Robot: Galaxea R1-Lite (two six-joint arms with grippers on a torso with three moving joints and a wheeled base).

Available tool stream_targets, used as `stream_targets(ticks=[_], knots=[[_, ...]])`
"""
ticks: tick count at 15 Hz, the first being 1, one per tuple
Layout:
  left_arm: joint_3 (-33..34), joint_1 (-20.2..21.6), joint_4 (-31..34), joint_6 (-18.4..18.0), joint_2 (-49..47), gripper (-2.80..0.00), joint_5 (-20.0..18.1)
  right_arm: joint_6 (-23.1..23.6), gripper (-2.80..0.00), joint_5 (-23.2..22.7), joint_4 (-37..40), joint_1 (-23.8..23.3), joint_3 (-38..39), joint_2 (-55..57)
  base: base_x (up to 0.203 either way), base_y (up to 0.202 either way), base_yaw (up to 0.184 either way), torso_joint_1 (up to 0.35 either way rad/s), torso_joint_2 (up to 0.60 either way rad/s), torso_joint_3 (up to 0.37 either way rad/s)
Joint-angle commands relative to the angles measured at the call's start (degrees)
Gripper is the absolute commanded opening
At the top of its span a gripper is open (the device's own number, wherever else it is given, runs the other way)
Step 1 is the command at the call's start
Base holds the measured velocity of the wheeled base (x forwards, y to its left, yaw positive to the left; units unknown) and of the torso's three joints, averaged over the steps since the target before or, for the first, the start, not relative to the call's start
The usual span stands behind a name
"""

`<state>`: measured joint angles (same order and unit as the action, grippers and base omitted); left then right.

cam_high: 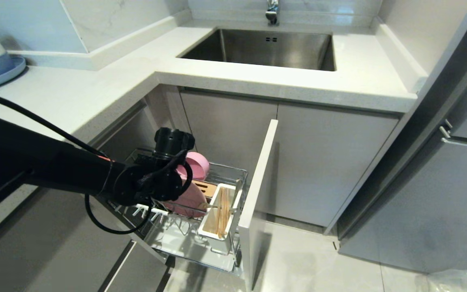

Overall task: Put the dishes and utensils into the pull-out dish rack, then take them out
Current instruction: Pick up the plate and place it in the cupboard

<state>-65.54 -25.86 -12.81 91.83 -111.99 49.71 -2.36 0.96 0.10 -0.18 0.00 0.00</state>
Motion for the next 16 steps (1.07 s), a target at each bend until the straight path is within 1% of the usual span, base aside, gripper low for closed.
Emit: stream_targets(ticks=[1, 3, 5, 11, 16], knots=[[-0.1, 0.1, -0.1, 0.5, -0.6, -2.8, 0.3, 0.0, -2.8, 0.0, 0.0, 0.0, 0.1, 0.0, 0.0, 0.0, 0.0, 0.0, 0.0, 0.0], [-0.7, 0.2, 0.2, 0.5, -1.3, -2.8, 0.3, 0.0, -2.8, 0.0, 0.0, 0.0, 0.1, 0.0, 0.0, 0.0, 0.0, 0.0, 0.0, 0.0], [-1.5, 0.2, 2.0, 0.5, -1.6, -2.8, 0.3, 0.0, -2.8, 0.0, 0.0, 0.0, 0.1, 0.0, 0.0, 0.0, 0.0, 0.0, 0.0, 0.0], [-1.5, 0.2, 2.2, 0.5, -1.7, -2.8, 0.3, 0.0, -2.8, 0.0, 0.0, 0.0, 0.1, 0.0, 0.0, 0.0, 0.0, 0.0, 0.0, 0.0], [-1.3, 0.2, 3.5, 0.5, -1.4, -2.8, 0.3, 0.0, -2.8, 0.0, 0.0, 0.0, 0.1, 0.0, 0.0, 0.0, 0.0, 0.0, 0.0, 0.0]])
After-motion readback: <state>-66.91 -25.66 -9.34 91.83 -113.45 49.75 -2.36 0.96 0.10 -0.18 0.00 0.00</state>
